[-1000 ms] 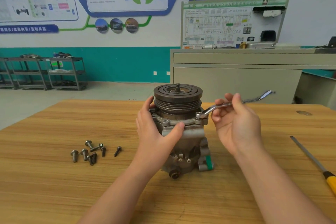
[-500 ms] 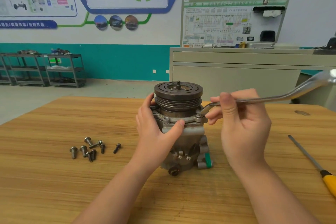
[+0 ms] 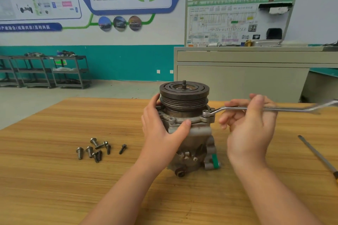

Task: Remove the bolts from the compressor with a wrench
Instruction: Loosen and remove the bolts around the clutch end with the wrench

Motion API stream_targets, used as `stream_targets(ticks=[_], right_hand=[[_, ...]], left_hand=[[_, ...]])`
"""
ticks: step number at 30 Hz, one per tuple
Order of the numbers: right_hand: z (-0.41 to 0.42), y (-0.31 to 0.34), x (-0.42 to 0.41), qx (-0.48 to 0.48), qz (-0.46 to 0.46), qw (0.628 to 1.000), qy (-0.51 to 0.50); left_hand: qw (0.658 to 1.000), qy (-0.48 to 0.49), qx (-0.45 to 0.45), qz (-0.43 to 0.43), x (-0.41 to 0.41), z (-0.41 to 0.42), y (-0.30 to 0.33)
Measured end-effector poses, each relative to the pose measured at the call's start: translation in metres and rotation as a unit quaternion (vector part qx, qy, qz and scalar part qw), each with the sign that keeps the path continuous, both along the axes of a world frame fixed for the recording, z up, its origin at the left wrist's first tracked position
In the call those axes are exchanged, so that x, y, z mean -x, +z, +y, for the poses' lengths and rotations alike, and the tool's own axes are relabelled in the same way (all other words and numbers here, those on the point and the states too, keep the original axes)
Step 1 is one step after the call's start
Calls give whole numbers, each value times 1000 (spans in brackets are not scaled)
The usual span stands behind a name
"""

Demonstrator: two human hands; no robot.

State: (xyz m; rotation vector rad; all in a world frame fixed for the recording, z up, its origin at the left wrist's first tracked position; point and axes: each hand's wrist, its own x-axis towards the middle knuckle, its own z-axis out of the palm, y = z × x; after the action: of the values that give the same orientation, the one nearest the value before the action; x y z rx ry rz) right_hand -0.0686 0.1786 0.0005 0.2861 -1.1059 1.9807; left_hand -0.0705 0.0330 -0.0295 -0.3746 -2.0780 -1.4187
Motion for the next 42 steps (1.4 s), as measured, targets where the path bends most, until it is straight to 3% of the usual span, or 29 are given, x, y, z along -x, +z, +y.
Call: stream_targets(ticks=[3, 6, 8, 10, 14, 19, 25, 26, 27, 30, 32, 34, 36, 39, 42], right_hand=[[17, 10, 17, 87, -102, 977, 169], [27, 17, 19, 137, -89, 961, 225], [28, 19, 13, 107, -43, 979, 169], [24, 18, 4, 16, 1, 998, 66], [10, 12, -10, -147, 85, 984, -54], [4, 3, -15, -292, 167, 932, -135], [-7, -11, -12, -433, 239, 821, -285], [-10, -13, -11, -419, 231, 831, -285], [-13, -15, -11, -375, 214, 863, -263], [-15, -12, -9, -146, 133, 971, -136], [-5, -5, 1, -32, 36, 997, -53], [10, 7, 15, 23, -78, 994, 78], [20, 16, 26, 52, -158, 965, 203], [26, 22, 25, 99, -113, 953, 262], [26, 23, 13, 69, -27, 980, 184]], left_hand=[[1000, -1, -1, 2, 0, -1, 0], [1000, -3, 2, -1, 1, -1, 0], [1000, -5, 6, -4, 1, -1, 0], [1000, -4, 8, -6, 2, -1, 0], [1000, 0, 9, -1, 1, -1, 0], [1000, 5, 14, 8, 1, -2, -2], [998, 51, 8, 30, 10, 2, 0], [999, 39, 13, 29, 8, 2, 0], [999, 21, 18, 24, 6, 1, -1], [1000, 6, 16, 11, 2, -3, -2], [1000, 0, 15, 7, 1, -1, -1], [1000, 0, 14, 6, 0, -1, 1], [1000, -2, 10, 3, 0, -1, 1], [1000, -5, 9, 2, 1, -2, 0], [1000, -7, 13, 1, 1, -2, 1]])
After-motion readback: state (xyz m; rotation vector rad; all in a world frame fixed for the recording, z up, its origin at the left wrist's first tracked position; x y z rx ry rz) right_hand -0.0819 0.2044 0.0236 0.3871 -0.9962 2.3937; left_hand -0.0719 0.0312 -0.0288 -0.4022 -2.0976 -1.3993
